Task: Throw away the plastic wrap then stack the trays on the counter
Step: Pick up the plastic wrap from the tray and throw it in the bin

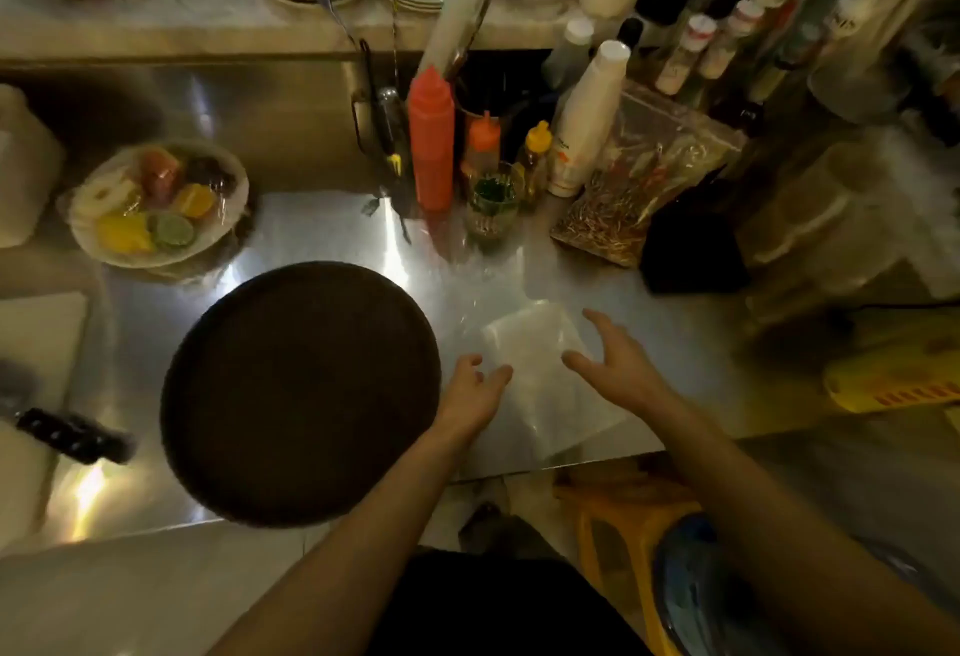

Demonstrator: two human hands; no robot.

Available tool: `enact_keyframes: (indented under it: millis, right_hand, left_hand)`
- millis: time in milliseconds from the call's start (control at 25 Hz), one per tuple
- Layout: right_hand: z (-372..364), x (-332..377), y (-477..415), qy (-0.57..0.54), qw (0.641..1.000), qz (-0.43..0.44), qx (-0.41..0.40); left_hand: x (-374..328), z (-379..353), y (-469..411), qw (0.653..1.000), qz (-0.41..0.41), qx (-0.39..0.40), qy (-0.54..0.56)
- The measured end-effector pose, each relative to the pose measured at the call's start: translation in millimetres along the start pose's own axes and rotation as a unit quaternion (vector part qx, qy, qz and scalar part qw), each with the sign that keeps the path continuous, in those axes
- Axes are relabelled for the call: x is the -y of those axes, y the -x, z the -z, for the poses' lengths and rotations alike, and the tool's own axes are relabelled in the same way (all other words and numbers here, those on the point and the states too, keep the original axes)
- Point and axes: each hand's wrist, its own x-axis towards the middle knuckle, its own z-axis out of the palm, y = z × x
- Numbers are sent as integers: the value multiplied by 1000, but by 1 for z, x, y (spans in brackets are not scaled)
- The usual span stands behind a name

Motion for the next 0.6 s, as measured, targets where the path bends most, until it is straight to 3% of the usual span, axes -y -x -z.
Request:
enact_keyframes:
  millis: [240,600]
  right_hand:
    - [-2,-31,-13,-22,994,-69,79]
    - [-20,-24,-14,-184,964,-155,114]
  left_hand:
    - [3,-35,-2,994,98,-38,21]
    - [21,-41,-22,977,146,-128,87]
